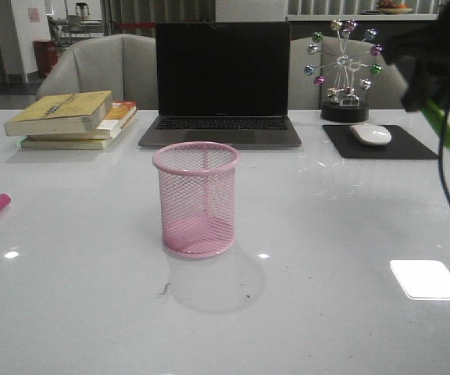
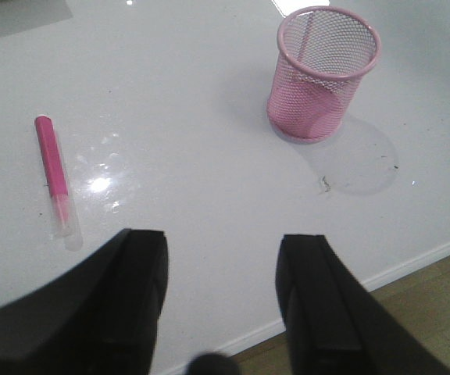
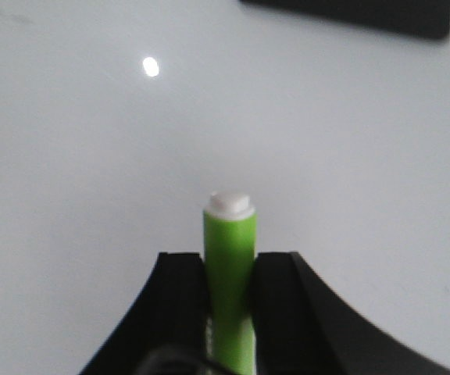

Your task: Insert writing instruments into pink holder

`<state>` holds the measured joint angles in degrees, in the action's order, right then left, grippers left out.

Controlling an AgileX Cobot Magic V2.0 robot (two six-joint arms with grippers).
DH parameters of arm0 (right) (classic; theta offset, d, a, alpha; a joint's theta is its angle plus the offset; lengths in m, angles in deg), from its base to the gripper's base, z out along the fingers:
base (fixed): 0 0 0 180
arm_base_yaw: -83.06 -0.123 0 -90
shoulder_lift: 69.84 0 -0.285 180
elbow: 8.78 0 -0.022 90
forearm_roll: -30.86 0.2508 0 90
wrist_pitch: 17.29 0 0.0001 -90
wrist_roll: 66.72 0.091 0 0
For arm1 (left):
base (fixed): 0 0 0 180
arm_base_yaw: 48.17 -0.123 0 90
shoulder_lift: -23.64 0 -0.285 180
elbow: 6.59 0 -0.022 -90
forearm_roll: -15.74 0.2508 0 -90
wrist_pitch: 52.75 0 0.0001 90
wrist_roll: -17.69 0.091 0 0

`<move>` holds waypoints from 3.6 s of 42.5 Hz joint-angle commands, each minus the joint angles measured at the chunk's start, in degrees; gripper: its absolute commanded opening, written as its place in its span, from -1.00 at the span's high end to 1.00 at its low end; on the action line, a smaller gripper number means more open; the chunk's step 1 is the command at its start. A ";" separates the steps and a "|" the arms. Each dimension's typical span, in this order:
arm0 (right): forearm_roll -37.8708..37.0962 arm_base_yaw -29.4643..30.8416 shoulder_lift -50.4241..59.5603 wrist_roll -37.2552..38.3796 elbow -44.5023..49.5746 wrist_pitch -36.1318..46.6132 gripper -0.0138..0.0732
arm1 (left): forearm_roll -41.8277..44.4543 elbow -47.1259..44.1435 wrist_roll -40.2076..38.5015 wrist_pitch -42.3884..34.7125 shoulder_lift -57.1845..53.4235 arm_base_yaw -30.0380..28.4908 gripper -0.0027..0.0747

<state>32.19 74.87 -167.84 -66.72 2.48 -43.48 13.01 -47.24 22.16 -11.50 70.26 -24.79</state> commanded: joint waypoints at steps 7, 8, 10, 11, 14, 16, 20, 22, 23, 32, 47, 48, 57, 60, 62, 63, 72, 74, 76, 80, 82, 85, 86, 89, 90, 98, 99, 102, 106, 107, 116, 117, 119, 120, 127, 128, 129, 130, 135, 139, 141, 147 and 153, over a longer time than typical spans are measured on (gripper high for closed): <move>0.56 -13.75 13.22 -0.43 13.38 34.36 0.31 | -0.42 1.71 0.02 -3.92 0.12 0.40 -0.05; 0.56 -14.95 13.42 -0.43 14.36 37.56 0.31 | -0.42 1.71 0.02 -3.92 0.12 0.40 -0.05; 0.56 -17.57 13.48 -0.43 16.38 42.12 0.31 | -0.42 1.71 0.02 -3.92 0.12 0.40 -0.05; 0.56 -18.65 13.42 -0.43 16.89 44.34 0.31 | -0.42 1.71 0.02 -3.92 0.12 0.40 -0.05; 0.51 -22.00 12.26 -0.38 19.05 52.14 0.31 | -0.42 1.71 0.02 -3.92 0.12 0.40 -0.05; 0.51 -23.90 11.09 -0.38 19.82 56.39 0.31 | -0.42 1.71 0.02 -3.92 0.12 0.40 -0.05; 0.51 -26.22 7.74 -0.38 20.07 65.25 0.31 | -0.42 1.71 0.02 -3.92 0.12 0.40 -0.05; 0.51 -26.59 6.05 -0.38 20.07 68.71 0.31 | -0.42 1.71 0.02 -3.92 0.12 0.40 -0.05; 0.51 -26.80 4.87 -0.38 20.07 70.98 0.31 | -0.42 1.71 0.02 -3.92 0.12 0.40 -0.05; -1.92 -26.95 -3.66 -0.38 20.07 85.31 0.30 | -0.42 1.71 0.02 -3.92 0.12 0.40 -0.05; -5.07 -26.98 -14.20 0.00 19.97 91.28 0.25 | -0.42 1.71 0.02 -3.92 0.12 0.40 -0.05; -5.07 -26.98 -14.48 0.62 19.97 91.28 0.22 | -0.42 1.71 0.02 -3.92 0.12 0.40 -0.05; -4.40 -26.98 -15.12 1.56 19.97 87.64 -0.25 | -0.42 1.71 0.02 -3.92 0.12 0.40 -0.05; -4.20 -26.98 -15.12 1.56 19.97 86.93 -0.31 | -0.42 1.71 0.02 -3.92 0.12 0.40 -0.05; -4.20 -26.98 -14.96 1.56 19.97 86.84 -0.33 | -0.42 1.71 0.02 -3.92 0.12 0.40 -0.05; -4.20 -26.98 -14.53 1.56 19.97 86.67 -0.33 | -0.42 1.71 0.02 -3.92 0.12 0.40 -0.05; -4.20 -26.98 -4.30 1.56 20.02 74.71 -0.32 | -0.42 1.71 0.02 -3.92 0.12 0.40 -0.05; -4.20 -26.92 -0.61 1.56 20.02 67.63 -0.32 | -0.42 1.71 0.02 -3.92 0.12 0.40 -0.05; -4.20 -26.85 2.75 1.56 20.02 61.56 -0.32 | -0.42 1.71 0.02 -4.04 0.12 0.40 -0.05; -4.20 -26.79 10.72 1.50 19.97 45.93 -0.32 | -0.42 1.71 0.02 -4.04 0.12 0.40 -0.05; -4.26 -26.79 15.19 1.50 19.97 38.24 -0.32 | -0.42 1.71 0.02 -4.04 0.12 0.40 -0.05; -4.30 -26.79 20.53 1.50 19.97 26.66 -0.32 | -0.42 1.71 0.02 -4.12 0.12 0.40 -0.05; -4.52 -26.79 22.60 1.50 19.97 22.78 -0.32 | -0.42 1.71 0.02 -4.12 0.12 0.40 -0.05; -5.26 -26.79 27.81 1.50 19.97 13.81 -0.32 | -0.42 1.71 0.02 -4.12 0.12 0.40 -0.05; -5.35 -26.79 28.66 1.50 19.97 11.49 -0.32 | -0.42 1.71 0.02 -4.12 0.12 0.40 -0.05; -5.35 -26.79 38.92 1.50 20.02 -6.32 -0.32 | -0.42 1.71 0.02 -4.54 0.12 0.40 -0.05; -5.30 -26.79 39.76 1.50 20.08 -7.64 -0.32 | -0.42 1.71 0.02 -4.80 0.12 0.40 -0.05; -5.30 -26.79 42.13 1.50 20.16 -11.19 -0.32 | -0.42 1.71 0.02 -5.51 0.12 0.40 -0.05; -5.30 -26.79 44.60 1.50 20.36 -13.40 -0.32 | -0.42 1.71 0.02 -6.62 0.12 0.40 -0.05; -5.30 -26.79 45.27 1.50 20.36 -13.76 -0.32 | -0.42 1.71 0.02 -6.77 0.12 0.40 -0.06; -5.30 -26.79 47.95 1.50 20.36 -13.74 -0.32 | 2.36 4.32 -1.36 -4.79 2.49 -1.28 -0.19; -5.30 -26.79 47.95 1.50 20.36 -13.74 -0.32 | 2.73 4.94 -1.98 -4.09 3.24 -1.71 -0.21; -5.30 -26.79 47.95 1.50 20.36 -13.71 -0.32 | 2.73 6.58 -2.88 -2.60 5.35 -2.92 -0.31; -5.30 -26.79 47.95 1.50 20.36 -13.71 -0.32 | 3.09 7.26 -3.10 -1.99 6.29 -3.51 -0.33; -5.30 -26.79 47.95 1.50 20.36 -13.71 -0.32 | 3.42 12.59 -3.29 0.96 16.04 -9.06 -0.36; -5.30 -26.79 47.95 1.50 20.36 -13.71 -0.32 | 3.42 13.27 -3.29 0.96 17.49 -9.73 -0.36; -5.30 -26.79 47.95 1.50 20.36 -13.71 -0.32 | 3.42 14.22 -3.29 1.07 18.99 -10.62 -0.36; -5.30 -26.79 47.95 1.50 20.36 -13.71 -0.32 | 3.42 14.96 -3.29 1.04 21.04 -11.27 -0.36; -5.30 -26.79 47.95 1.50 20.36 -13.71 -0.32 | 3.54 19.03 -3.29 1.09 28.88 -14.16 -0.36; -5.30 -26.79 47.95 1.50 20.36 -13.71 -0.32 | 3.69 22.20 -3.29 0.99 35.12 -16.16 -0.36; -5.30 -26.79 47.95 1.50 20.36 -13.71 -0.32 | 3.69 23.87 -3.29 0.56 38.40 -17.09 -0.36; -5.30 -26.79 47.95 1.50 20.36 -13.71 -0.32 | 3.69 28.22 -3.29 -0.73 46.83 -19.18 -0.36; -5.30 -26.79 47.95 1.50 20.36 -13.71 -0.32 | 3.48 32.63 -3.29 -1.01 54.25 -20.05 -0.36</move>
<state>27.77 47.92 -120.18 -65.36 24.42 -60.64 16.81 -18.70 19.40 -9.79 122.76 -44.36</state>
